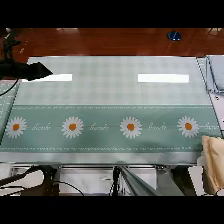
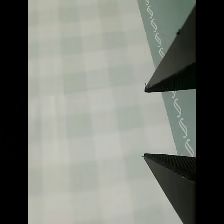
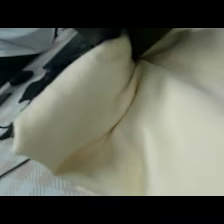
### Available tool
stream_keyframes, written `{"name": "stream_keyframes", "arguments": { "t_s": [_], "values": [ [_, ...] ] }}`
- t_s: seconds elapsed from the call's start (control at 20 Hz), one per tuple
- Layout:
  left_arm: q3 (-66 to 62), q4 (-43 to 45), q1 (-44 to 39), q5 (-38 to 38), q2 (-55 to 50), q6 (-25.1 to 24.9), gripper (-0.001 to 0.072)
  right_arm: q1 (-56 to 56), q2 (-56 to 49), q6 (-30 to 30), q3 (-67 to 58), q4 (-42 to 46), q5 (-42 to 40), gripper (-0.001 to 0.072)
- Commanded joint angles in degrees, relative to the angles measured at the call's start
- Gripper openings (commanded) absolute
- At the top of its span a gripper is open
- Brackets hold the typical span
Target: Fold the shirts.
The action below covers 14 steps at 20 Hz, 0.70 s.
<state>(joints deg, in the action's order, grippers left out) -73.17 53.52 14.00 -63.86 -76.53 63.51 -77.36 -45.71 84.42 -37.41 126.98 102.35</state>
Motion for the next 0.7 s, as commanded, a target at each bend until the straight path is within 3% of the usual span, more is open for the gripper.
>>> {"name": "stream_keyframes", "arguments": {
  "t_s": [0.0,0.05,0.1,0.25,0.4,0.45,0.55,0.65],
  "values": [
    [0.0,1.1,1.2,0.7,0.0,0.2,0.0468,0.0,0.1,-0.7,6.2,8.7,-5.1,0.0116],
    [0.0,1.1,1.5,0.4,0.0,0.2,0.0468,0.0,0.1,-0.7,6.2,8.9,-7.8,0.0312],
    [0.0,1.1,1.6,0.1,0.0,0.2,0.0468,0.0,0.1,-0.7,6.2,9.1,-10.4,0.0423],
    [0.0,1.1,1.7,0.2,0.0,0.2,0.0468,0.0,0.1,-0.6,5.9,12.5,-17.7,0.0435],
    [0.0,1.1,1.7,0.3,0.0,0.2,0.0468,0.1,-1.6,8.2,-1.1,13.7,-25.8,0.0436],
    [0.0,1.1,1.7,0.7,0.0,0.2,0.0469,1.1,-3.1,8.1,-7.0,8.0,-28.3,0.0435],
    [0.0,1.1,1.7,3.2,0.0,-1.0,0.0470,6.3,-7.6,8.2,-24.3,-12.7,-38.2,0.0398],
    [-0.1,1.1,1.6,8.4,0.0,-3.1,0.0470,14.8,-14.3,7.0,-41.4,-45.2,-56.0,0.0344]
  ]
}}
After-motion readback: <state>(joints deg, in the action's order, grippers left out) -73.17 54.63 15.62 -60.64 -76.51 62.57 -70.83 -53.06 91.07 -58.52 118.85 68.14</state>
